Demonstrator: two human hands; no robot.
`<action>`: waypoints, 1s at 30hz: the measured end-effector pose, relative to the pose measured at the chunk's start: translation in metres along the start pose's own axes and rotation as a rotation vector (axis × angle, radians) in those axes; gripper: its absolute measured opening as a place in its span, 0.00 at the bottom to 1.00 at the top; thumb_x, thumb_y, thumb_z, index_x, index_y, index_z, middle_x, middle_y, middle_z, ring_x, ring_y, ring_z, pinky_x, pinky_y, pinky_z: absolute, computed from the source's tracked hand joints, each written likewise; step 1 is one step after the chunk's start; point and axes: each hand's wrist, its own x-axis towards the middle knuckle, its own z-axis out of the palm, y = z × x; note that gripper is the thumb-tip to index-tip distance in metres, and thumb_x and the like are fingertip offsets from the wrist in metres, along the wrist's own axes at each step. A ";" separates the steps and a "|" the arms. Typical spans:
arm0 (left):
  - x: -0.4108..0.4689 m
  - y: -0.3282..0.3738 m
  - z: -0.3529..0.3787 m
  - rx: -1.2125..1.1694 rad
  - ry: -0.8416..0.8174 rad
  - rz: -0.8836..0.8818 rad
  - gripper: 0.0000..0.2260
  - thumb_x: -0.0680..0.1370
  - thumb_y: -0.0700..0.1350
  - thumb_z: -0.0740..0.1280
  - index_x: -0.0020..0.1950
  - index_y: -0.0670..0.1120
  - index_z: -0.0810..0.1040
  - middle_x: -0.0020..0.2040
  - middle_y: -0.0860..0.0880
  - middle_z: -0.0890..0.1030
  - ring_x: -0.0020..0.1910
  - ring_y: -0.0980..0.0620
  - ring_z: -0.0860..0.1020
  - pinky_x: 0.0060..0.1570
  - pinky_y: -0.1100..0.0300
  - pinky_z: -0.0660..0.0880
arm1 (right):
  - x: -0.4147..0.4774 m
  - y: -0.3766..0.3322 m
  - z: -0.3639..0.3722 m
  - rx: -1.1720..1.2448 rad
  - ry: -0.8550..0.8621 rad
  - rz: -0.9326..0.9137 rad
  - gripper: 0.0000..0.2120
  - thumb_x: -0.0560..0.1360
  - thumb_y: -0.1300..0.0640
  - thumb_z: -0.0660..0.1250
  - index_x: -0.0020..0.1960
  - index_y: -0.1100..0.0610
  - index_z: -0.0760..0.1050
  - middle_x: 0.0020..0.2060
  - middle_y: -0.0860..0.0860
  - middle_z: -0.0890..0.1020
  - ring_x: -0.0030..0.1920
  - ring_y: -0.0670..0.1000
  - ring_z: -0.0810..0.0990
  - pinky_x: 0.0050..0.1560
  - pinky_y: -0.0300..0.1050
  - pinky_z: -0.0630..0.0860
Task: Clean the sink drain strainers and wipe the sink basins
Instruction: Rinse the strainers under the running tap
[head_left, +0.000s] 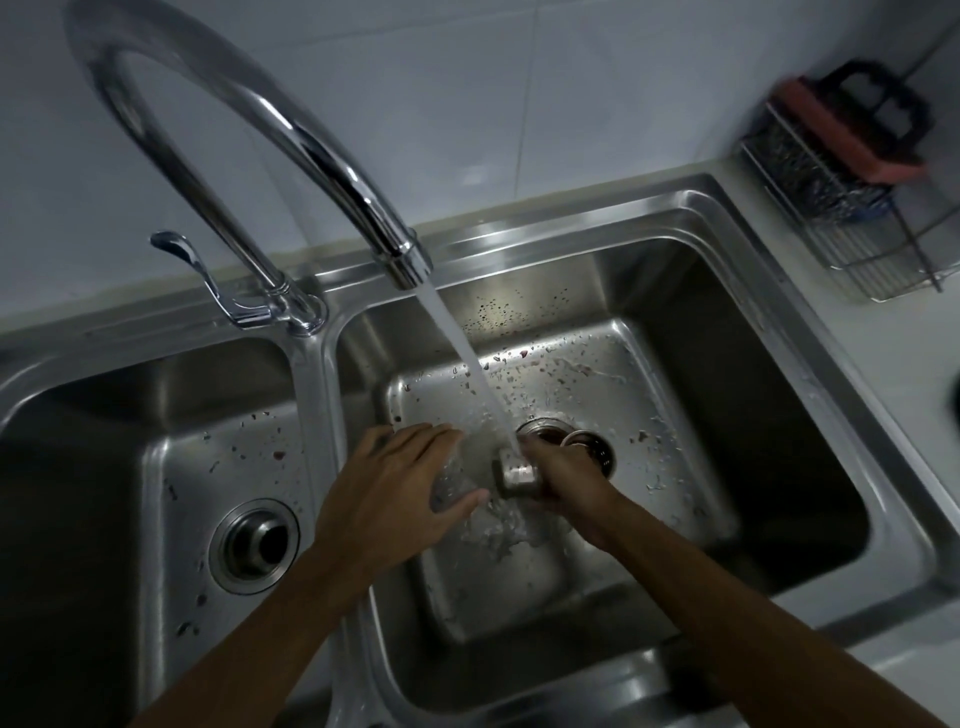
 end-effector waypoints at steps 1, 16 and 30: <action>0.000 0.000 0.000 -0.003 0.001 0.000 0.33 0.78 0.72 0.57 0.69 0.48 0.77 0.64 0.48 0.84 0.62 0.49 0.82 0.64 0.45 0.76 | -0.004 -0.002 0.002 0.296 -0.081 0.113 0.23 0.76 0.42 0.69 0.62 0.58 0.79 0.57 0.59 0.84 0.57 0.59 0.84 0.56 0.57 0.82; -0.002 -0.002 -0.001 -0.030 -0.014 -0.018 0.32 0.79 0.70 0.60 0.70 0.48 0.78 0.65 0.49 0.84 0.62 0.50 0.82 0.63 0.48 0.75 | -0.020 0.022 0.015 -0.729 0.129 -0.269 0.23 0.69 0.49 0.78 0.58 0.56 0.75 0.54 0.55 0.81 0.52 0.51 0.83 0.54 0.51 0.83; -0.002 -0.002 0.002 -0.054 0.031 -0.011 0.31 0.78 0.70 0.59 0.67 0.48 0.79 0.61 0.49 0.85 0.58 0.50 0.84 0.59 0.49 0.78 | -0.026 0.018 -0.016 -1.570 0.116 -0.652 0.32 0.69 0.42 0.74 0.67 0.54 0.67 0.62 0.55 0.73 0.61 0.58 0.75 0.53 0.54 0.78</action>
